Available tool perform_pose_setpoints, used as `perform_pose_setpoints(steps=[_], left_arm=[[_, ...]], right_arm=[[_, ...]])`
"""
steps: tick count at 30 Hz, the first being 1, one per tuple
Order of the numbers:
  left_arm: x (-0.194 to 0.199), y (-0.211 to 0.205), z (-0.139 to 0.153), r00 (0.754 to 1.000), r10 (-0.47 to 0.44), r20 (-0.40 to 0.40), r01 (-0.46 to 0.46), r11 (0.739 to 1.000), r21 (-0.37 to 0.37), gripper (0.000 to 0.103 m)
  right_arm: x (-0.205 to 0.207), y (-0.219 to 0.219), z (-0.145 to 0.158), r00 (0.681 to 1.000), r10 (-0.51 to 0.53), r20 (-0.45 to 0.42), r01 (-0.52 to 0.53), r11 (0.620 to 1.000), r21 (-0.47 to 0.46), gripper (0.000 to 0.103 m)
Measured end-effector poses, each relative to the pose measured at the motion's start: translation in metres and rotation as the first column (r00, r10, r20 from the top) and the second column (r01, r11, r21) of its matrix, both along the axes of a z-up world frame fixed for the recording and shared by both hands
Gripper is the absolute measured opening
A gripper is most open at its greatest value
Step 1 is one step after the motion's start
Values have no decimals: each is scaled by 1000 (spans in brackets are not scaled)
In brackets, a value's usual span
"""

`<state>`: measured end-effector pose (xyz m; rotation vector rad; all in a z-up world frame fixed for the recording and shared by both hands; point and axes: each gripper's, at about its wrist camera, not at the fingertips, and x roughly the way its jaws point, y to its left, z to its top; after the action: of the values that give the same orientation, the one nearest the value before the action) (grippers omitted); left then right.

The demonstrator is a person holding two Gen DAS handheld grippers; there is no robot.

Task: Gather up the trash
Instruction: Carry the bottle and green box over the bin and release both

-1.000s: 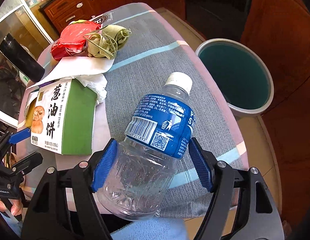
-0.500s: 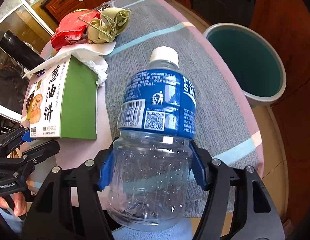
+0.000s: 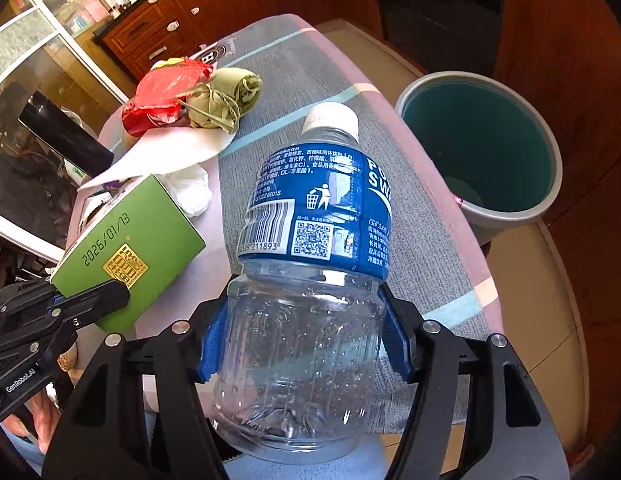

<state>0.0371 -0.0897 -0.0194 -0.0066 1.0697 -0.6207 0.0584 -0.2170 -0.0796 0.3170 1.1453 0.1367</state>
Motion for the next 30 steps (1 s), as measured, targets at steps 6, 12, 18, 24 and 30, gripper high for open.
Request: perform_pose_setpoints(steps=[6, 12, 18, 24, 30], left_arm=[[-4, -31, 38, 996, -68, 55, 70, 997, -31, 4], [11, -78, 64, 987, -133, 91, 135, 991, -22, 4], [46, -147, 57, 970, -235, 68, 233, 972, 27, 4], [96, -224, 27, 944, -331, 1, 330, 942, 60, 4], [146, -269, -34, 930, -342, -134, 353, 933, 73, 4]], right_arm=[[-11, -28, 27, 995, -61, 73, 61, 998, 14, 61], [-16, -74, 46, 979, -152, 137, 150, 988, 26, 61], [-21, -152, 60, 929, -315, 193, 313, 949, 41, 61], [-11, -218, 48, 898, -416, 144, 416, 909, 36, 61], [27, -242, 14, 900, -434, 32, 433, 901, 28, 61]])
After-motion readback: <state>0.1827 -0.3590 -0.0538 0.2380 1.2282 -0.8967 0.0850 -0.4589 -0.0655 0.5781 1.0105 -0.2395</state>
